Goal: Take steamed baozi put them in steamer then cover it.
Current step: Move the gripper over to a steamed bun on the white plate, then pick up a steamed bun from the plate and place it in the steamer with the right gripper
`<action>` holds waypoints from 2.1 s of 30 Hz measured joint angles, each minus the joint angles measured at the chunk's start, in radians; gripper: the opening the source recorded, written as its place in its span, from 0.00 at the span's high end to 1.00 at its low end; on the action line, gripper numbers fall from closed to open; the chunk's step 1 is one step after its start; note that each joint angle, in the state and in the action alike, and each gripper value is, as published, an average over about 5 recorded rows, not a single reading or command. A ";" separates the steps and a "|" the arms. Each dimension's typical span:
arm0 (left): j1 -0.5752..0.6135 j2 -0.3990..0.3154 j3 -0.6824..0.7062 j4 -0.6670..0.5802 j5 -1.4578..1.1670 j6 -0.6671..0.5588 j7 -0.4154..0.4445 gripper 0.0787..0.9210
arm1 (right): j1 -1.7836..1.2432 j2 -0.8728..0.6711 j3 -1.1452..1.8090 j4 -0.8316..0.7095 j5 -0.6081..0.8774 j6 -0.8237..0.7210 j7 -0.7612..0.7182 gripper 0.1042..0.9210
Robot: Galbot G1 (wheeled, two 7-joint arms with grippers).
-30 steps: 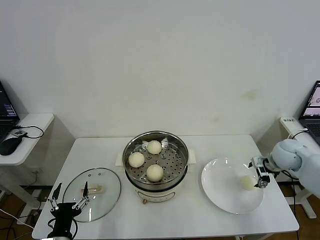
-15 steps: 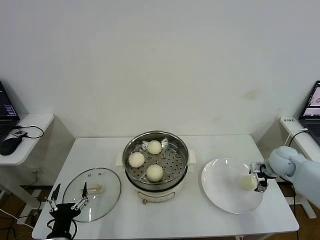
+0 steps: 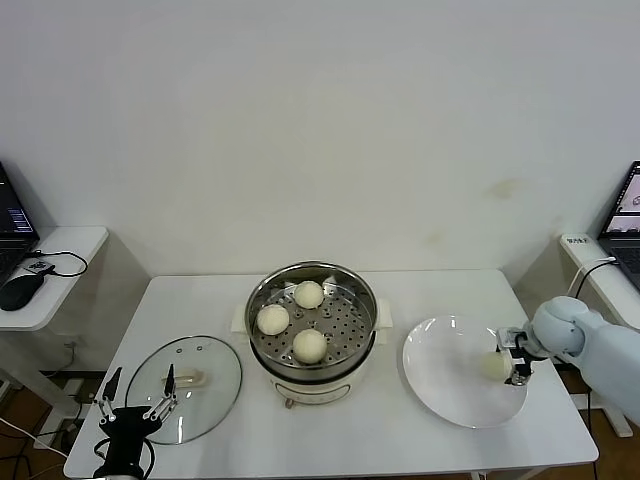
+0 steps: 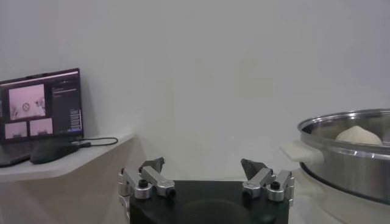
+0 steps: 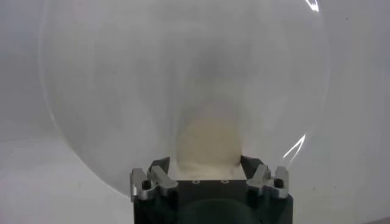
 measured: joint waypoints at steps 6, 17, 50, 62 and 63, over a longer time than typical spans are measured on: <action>0.006 -0.001 -0.001 -0.003 0.000 -0.004 -0.001 0.12 | 0.007 0.002 0.001 0.001 -0.001 0.002 -0.006 0.37; 0.008 -0.002 0.003 -0.006 0.000 -0.006 -0.002 0.12 | 0.025 -0.011 -0.001 0.018 0.006 0.004 -0.019 0.43; -0.022 0.006 0.014 -0.006 -0.008 -0.002 -0.001 0.12 | 0.857 0.218 -0.575 0.254 0.630 -0.282 0.121 0.41; -0.014 -0.009 0.003 -0.020 -0.016 -0.005 -0.003 0.12 | 0.854 0.443 -0.658 0.182 0.741 -0.377 0.222 0.41; -0.013 -0.009 0.002 -0.020 -0.016 -0.005 -0.003 0.12 | 0.848 0.458 -0.661 0.174 0.742 -0.382 0.226 0.41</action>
